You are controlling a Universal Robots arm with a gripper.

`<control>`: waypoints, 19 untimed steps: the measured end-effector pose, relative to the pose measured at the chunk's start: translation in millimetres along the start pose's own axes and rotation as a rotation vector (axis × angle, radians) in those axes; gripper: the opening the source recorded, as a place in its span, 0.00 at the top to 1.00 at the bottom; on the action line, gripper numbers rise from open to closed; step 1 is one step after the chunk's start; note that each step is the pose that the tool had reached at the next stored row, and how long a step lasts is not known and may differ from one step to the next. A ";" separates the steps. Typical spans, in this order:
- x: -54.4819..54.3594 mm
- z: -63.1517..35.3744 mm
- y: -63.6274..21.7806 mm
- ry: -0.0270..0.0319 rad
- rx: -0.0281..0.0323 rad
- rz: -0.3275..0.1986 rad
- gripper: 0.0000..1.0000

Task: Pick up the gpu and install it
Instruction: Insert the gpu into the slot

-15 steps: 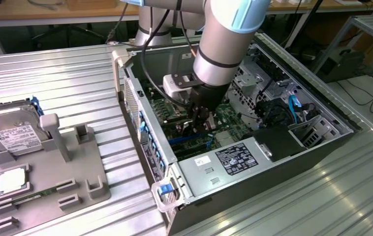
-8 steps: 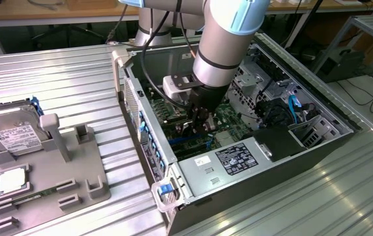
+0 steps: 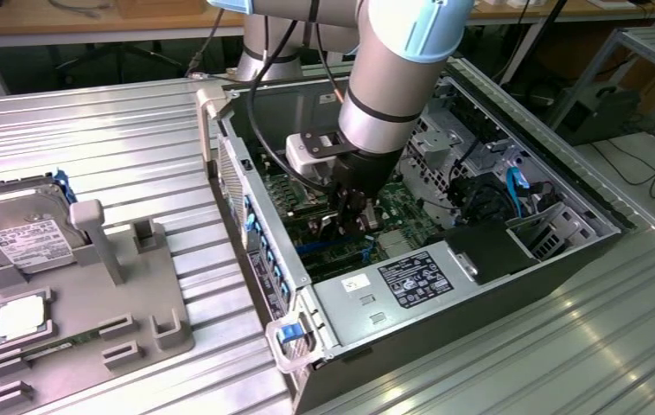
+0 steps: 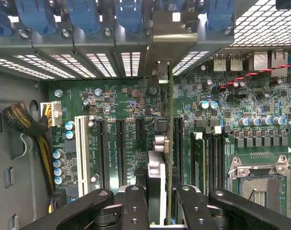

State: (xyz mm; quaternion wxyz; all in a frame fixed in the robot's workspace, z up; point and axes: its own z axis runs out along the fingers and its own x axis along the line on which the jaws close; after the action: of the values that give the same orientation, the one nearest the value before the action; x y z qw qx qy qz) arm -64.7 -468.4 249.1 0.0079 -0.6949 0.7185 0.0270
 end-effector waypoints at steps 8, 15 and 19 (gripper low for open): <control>-0.9 0.1 0.1 -0.0001 0.0000 -0.003 0.71; -3.3 0.5 0.1 0.0006 -0.0006 -0.023 0.71; -3.4 3.4 0.0 0.0009 -0.0011 -0.032 0.71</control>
State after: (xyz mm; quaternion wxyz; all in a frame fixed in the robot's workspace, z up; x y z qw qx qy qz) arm -64.7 -464.8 245.9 0.0076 -0.7064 0.7073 0.0270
